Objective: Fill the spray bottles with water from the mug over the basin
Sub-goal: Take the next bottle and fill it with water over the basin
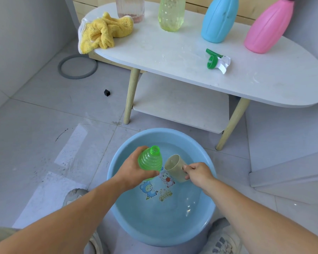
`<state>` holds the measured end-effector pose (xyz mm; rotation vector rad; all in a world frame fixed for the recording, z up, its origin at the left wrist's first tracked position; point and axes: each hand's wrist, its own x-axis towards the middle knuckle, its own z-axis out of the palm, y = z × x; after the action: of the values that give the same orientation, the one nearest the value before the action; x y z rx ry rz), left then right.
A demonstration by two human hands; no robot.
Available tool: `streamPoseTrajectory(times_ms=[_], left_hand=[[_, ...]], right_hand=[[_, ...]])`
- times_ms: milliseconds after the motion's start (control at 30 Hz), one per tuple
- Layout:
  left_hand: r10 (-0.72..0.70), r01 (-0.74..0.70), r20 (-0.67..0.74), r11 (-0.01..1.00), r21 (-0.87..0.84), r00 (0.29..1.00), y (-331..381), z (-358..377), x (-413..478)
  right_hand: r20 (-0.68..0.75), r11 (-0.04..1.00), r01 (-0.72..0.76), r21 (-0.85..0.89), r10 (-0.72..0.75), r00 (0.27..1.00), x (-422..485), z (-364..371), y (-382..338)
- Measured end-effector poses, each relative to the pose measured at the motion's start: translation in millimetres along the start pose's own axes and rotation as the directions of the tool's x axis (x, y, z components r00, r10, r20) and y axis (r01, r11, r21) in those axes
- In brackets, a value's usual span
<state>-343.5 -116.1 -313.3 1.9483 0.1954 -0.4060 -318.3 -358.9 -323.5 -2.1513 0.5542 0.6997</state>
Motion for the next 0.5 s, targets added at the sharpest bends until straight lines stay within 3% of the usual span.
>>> streamPoseTrajectory(times_ms=[233,500], left_hand=[[0.009,-0.009,-0.014,1.0,-0.007,1.0,0.0,-1.8,-1.5],[0.041,-0.041,-0.012,0.999,-0.023,0.999,10.0,-3.5,-6.2]], right_hand=[[0.011,0.989,0.099,0.106,-0.101,0.995,-13.7,-23.4,-12.3],[-0.002,0.949,0.311,0.052,-0.311,0.95,-50.5,-67.6,-45.9]])
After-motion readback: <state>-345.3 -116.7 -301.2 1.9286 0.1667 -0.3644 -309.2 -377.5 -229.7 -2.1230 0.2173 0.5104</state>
